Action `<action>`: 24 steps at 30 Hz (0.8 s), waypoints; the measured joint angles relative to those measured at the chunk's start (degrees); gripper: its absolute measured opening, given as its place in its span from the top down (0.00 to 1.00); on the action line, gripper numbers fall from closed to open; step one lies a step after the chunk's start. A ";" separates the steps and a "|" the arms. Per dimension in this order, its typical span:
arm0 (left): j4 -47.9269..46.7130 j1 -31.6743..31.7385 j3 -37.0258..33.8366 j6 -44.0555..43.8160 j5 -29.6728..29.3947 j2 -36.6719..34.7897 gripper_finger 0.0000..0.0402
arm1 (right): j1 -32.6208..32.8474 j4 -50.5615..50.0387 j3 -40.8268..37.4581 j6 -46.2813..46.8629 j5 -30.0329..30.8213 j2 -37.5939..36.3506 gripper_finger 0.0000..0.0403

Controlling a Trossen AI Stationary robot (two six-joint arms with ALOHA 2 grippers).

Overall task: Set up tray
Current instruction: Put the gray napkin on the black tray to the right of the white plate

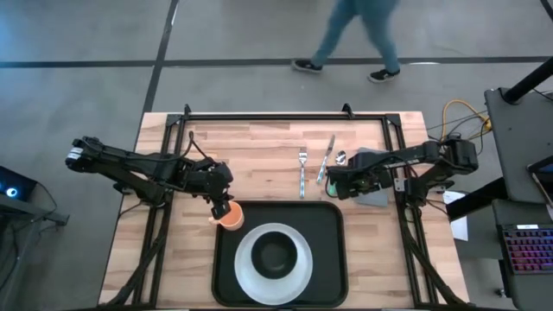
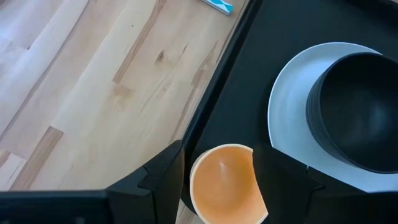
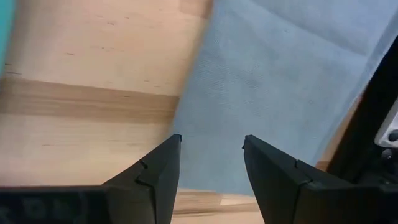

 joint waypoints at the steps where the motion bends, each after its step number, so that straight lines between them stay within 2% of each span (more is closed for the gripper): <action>1: 0.00 0.05 0.00 0.00 0.00 0.00 0.57 | -0.02 0.08 0.12 -0.14 0.02 -0.18 0.59; 6: -0.04 0.09 0.00 -0.02 0.00 0.00 0.57 | -0.06 1.97 -0.74 -0.31 0.22 -0.16 0.57; 13: -0.04 0.09 0.00 -0.04 -0.01 0.00 0.57 | -0.71 12.24 -6.16 1.65 0.33 0.26 0.56; 16: -0.04 0.09 0.00 -0.15 -0.01 0.02 0.57 | -0.58 11.08 -6.99 3.12 2.56 0.19 0.56; 21: -0.06 0.09 0.00 -0.17 -0.01 0.02 0.57 | -0.79 -0.46 -8.14 3.25 11.80 0.47 0.59; 24: -0.05 0.09 0.00 -0.17 -0.01 0.02 0.57 | -1.07 -1.29 -8.97 2.23 12.37 0.26 0.62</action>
